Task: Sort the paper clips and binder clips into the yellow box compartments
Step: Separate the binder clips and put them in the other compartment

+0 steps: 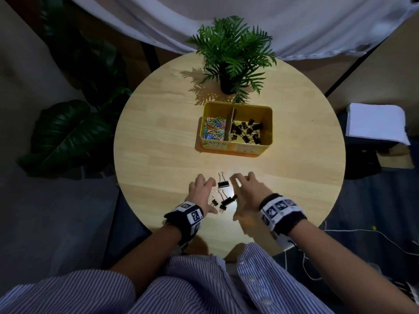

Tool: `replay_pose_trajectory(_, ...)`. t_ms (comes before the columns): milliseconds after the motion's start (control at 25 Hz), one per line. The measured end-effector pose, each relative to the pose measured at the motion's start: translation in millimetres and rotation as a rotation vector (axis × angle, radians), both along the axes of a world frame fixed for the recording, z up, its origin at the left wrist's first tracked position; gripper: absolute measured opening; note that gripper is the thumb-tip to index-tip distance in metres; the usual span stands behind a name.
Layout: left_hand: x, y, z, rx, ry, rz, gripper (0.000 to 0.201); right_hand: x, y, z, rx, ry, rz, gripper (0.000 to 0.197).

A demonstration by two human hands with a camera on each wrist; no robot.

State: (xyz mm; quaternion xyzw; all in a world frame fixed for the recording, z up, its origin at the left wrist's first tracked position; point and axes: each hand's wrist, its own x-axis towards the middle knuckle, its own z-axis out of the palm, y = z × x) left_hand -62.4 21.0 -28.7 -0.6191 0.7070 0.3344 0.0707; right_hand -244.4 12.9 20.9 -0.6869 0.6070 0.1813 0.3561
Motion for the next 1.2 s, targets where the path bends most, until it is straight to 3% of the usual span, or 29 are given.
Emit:
replay_pose_trajectory(80, 3, 1, -3, -0.044, 0.015, 0.007, 0.052, 14, 4, -21, -0.064, -0.026, 0.011, 0.116)
replay_pose_trajectory(200, 3, 1, -3, -0.098, 0.030, 0.060, 0.025, 32, -2, -24, -0.177, -0.071, 0.001, 0.085)
replay_pose_trajectory(320, 6, -7, -3, -0.117, 0.036, 0.130, 0.020, 31, -5, -31, -0.229, -0.109, -0.040, 0.051)
replay_pose_trajectory(480, 12, -23, 5, -0.101, 0.072, 0.122, 0.021, 15, -11, -32, -0.223, -0.135, -0.105, 0.030)
replay_pose_trajectory(640, 17, -38, 17, -0.081, 0.150, 0.188, 0.015, -1, -24, -3, -0.298, -0.286, -0.203, 0.010)
replay_pose_trajectory(880, -11, -69, 73, 0.103, 0.525, 0.451, 0.018, -35, -70, 64, -0.664, -0.411, -0.319, 0.008)
replay_pose_trajectory(1000, -44, -107, 119, 0.048, 0.615, 0.392, 0.022, -45, -111, 79, -0.682, -0.361, -0.351, 0.016)
replay_pose_trajectory(1080, -60, -127, 148, -0.009, 0.663, 0.342, 0.044, -47, -119, 80, -0.693, -0.310, -0.415, 0.027)
replay_pose_trajectory(1200, -52, -125, 161, -0.168, 0.549, 0.264, 0.057, -48, -96, 73, -0.843, -0.270, -0.541, 0.020)
